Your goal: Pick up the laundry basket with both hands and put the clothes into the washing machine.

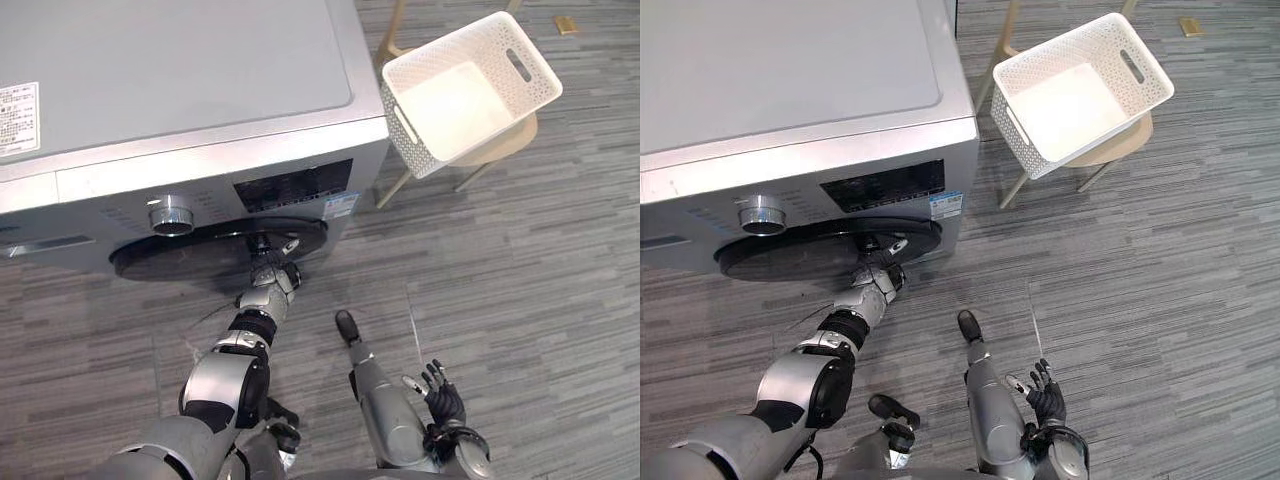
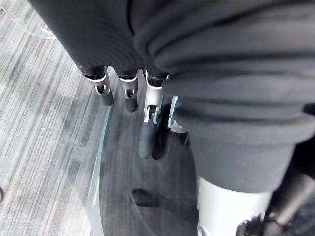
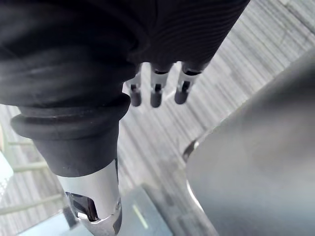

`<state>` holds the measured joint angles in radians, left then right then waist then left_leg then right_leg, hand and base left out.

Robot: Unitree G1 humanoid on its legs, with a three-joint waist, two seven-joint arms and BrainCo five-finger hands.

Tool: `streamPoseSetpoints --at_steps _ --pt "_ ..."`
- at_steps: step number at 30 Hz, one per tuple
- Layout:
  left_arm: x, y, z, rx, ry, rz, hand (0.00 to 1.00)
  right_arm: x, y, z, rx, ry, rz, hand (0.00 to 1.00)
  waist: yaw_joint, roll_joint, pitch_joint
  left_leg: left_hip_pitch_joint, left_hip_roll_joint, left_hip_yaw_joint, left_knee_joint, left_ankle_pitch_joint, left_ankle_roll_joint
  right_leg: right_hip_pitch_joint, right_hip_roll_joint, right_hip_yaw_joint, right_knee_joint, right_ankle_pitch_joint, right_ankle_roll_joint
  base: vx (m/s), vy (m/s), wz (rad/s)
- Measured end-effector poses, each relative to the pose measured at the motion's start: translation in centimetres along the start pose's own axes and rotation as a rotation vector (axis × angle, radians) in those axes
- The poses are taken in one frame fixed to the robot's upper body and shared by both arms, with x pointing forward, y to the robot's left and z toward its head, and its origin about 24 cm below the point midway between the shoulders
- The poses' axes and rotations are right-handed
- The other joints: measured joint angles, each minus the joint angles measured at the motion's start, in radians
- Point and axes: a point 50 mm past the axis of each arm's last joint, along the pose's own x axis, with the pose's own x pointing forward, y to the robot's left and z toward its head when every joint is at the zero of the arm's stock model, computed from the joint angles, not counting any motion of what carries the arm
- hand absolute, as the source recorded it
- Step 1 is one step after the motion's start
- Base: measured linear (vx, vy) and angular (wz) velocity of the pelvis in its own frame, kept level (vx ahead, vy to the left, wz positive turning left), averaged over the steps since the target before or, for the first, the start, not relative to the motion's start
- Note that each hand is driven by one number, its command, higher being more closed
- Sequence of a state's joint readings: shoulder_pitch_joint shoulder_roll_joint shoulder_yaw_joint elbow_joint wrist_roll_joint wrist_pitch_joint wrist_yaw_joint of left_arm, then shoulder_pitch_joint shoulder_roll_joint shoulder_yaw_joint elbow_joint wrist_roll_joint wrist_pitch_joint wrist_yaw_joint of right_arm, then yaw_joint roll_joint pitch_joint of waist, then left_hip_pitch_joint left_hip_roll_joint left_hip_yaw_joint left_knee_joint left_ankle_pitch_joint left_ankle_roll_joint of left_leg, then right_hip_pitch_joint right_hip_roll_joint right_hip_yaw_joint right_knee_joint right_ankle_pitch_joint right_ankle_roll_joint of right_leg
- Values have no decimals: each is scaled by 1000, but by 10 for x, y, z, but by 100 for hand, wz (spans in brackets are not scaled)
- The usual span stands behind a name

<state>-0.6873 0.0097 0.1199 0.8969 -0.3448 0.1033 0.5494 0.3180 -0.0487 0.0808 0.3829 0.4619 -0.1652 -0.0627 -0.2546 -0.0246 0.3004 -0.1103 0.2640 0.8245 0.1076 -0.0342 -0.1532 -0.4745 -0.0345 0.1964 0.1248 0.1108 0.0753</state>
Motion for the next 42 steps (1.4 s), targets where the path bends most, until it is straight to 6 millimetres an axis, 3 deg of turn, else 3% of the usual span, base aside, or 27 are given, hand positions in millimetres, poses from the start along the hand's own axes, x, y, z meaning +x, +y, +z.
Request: streamPoseSetpoints --at_steps 2,5,6,7,8,9,11,12,15,18,22,25,26,28,29,30,31,32,33,37,39,40,41,42 --pt "-11 12 -7 0 -126 1 0 0 -1 0 2 -3 -2 0 13 3 2 -2 13 -24 14 0 0 15 -1 -25 6 -1 -2 -60 -49 34" --pt "-31 33 -31 67 -256 1 0 0 -7 -6 -3 23 -28 0 64 16 3 30 28 -70 13 0 2 83 -7 -81 9 -21 -17 -52 -31 53" --pt "-39 52 -63 121 -213 4 0 0 -16 -10 -21 46 -52 0 87 30 -2 58 30 -100 3 -2 6 133 -17 -123 12 -43 -15 -30 -6 76" --pt "-43 62 -79 142 -171 7 0 -1 -19 -12 -21 58 -63 0 93 38 -11 67 30 -109 -5 1 7 149 -22 -141 13 -50 -17 -2 23 87" --pt "-53 85 -118 194 -48 24 0 -1 -27 -16 -23 76 -96 0 108 52 -30 88 18 -122 -34 23 7 180 -34 -166 8 -62 -18 17 34 61" --pt "-60 98 -139 232 27 28 0 -1 -31 -18 -25 91 -114 0 111 60 -44 93 9 -137 -52 30 7 192 -40 -181 3 -64 -15 48 58 70" --pt "-102 154 -220 393 383 24 0 10 -43 -23 -69 158 -153 0 116 78 -100 120 -26 -180 -119 56 7 247 -57 -226 -45 -58 -3 88 63 69" --pt "-104 164 -224 385 413 29 0 11 -47 -26 -69 182 -171 0 117 83 -111 117 -33 -205 -132 64 8 265 -59 -246 -62 -55 1 71 48 73" --pt "-111 203 -238 385 544 57 0 12 -58 -39 -115 294 -202 0 180 84 -161 158 -55 -255 -176 76 12 351 -76 -302 -121 -45 12 55 41 47" --pt "-126 231 -250 314 674 150 0 11 -60 -49 -152 366 -196 0 195 74 -208 191 -68 -299 -185 75 12 409 -90 -339 -130 -57 15 97 17 37" --pt "-136 237 -258 273 724 180 0 5 -69 -57 -140 425 -233 0 215 58 -228 219 -101 -382 -200 69 23 456 -137 -416 -67 -117 36 63 44 65" --pt "-133 236 -255 300 707 153 0 -5 -81 -64 -105 465 -291 0 213 24 -231 226 -181 -548 -208 35 69 475 -261 -518 157 -217 48 18 76 132" --pt "-132 232 -255 313 703 133 0 -8 -86 -65 -101 470 -313 0 213 31 -235 229 -195 -595 -204 28 81 441 -295 -515 291 -210 35 21 146 179" --pt "-125 230 -249 351 672 99 0 -8 -83 -65 -85 460 -317 0 213 16 -236 229 -219 -686 -164 12 105 334 -333 -377 584 -93 -126 75 150 152" --pt "-121 231 -245 345 650 105 0 -6 -78 -65 -81 450 -310 0 217 9 -229 224 -222 -737 -135 -5 130 264 -312 -262 707 25 -115 92 81 108" --pt "-119 233 -243 346 641 109 0 -4 -76 -64 -79 444 -307 0 217 6 -229 219 -222 -757 -114 -12 140 237 -287 -202 760 34 -91 141 21 90" --pt "-116 234 -239 343 624 115 0 -1 -68 -65 -62 437 -290 0 217 -6 -228 209 -218 -783 -82 -25 151 191 -237 -142 829 -49 -40 125 0 79" --pt "-112 233 -235 341 606 113 0 4 -58 -64 -51 422 -262 0 219 -13 -225 185 -204 -816 -39 -48 153 141 -176 -111 867 -148 -17 165 -21 96" --pt "-109 231 -233 340 594 106 0 5 -52 -63 -35 407 -250 0 217 -13 -225 165 -195 -856 -8 -64 151 111 -136 -112 841 -193 11 110 -38 95" --pt "-104 210 -234 358 583 39 0 3 -52 -66 14 410 -270 0 210 -13 -225 169 -202 -992 39 -112 141 167 -100 -83 519 -212 38 192 -170 112" --pt "-101 205 -232 404 568 9 0 1 -50 -69 18 419 -264 0 210 -16 -226 167 -197 -1072 79 -164 107 224 -76 -26 325 -209 35 287 -381 103" --pt "-101 205 -232 410 567 7 0 1 -49 -69 12 422 -258 0 210 -20 -228 167 -197 -1089 87 -176 93 234 -76 -19 291 -208 34 335 -555 97" --pt "-100 208 -230 429 560 9 0 -1 -47 -73 8 438 -251 0 210 -43 -241 166 -201 -1118 92 -200 63 252 -78 -5 248 -203 47 170 -318 68" --pt "-101 203 -232 422 566 1 0 1 -49 -71 4 435 -248 0 210 -33 -245 169 -178 -1139 95 -211 51 247 -65 -37 287 -227 57 333 -598 89"
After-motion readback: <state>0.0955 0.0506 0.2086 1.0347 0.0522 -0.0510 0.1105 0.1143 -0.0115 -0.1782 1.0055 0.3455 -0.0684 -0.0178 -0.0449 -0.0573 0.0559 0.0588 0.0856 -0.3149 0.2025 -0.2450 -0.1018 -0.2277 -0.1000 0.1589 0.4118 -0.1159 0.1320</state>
